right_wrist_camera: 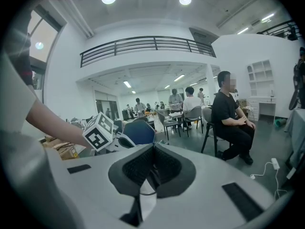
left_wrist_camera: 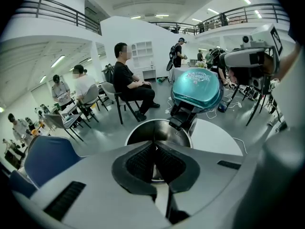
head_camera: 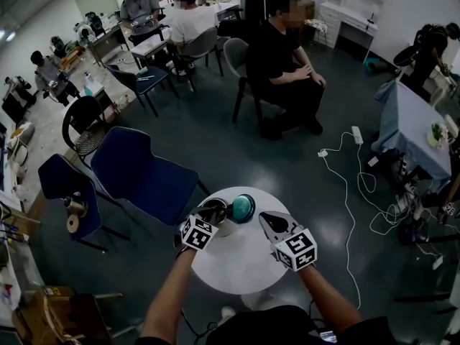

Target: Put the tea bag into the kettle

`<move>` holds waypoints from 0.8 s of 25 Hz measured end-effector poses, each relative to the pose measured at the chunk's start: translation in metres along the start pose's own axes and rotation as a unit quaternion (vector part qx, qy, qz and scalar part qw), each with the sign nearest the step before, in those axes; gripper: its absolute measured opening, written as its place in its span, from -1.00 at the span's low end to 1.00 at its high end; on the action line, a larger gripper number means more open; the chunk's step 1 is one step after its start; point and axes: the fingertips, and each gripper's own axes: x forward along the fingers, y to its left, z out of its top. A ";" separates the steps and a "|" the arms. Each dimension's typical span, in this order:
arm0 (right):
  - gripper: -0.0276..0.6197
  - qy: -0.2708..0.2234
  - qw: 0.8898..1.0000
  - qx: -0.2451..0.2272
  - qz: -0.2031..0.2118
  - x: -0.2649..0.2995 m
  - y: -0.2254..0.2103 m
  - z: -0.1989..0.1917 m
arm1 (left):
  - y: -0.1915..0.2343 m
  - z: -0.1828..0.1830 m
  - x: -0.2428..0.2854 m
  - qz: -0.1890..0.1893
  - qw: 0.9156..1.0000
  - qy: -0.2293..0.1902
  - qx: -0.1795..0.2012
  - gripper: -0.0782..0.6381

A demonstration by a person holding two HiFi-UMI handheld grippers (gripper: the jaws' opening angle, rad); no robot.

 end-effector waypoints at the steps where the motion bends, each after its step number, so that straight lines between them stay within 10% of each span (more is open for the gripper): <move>1: -0.87 0.000 1.000 0.000 0.000 0.000 -0.001 0.000 | 0.000 0.001 0.000 0.000 1.000 -0.002 -0.002 -0.73; 20: -0.87 -0.001 1.000 -0.001 -0.001 -0.006 0.008 0.001 | 0.002 0.007 -0.016 -0.007 0.998 -0.048 -0.051 -0.73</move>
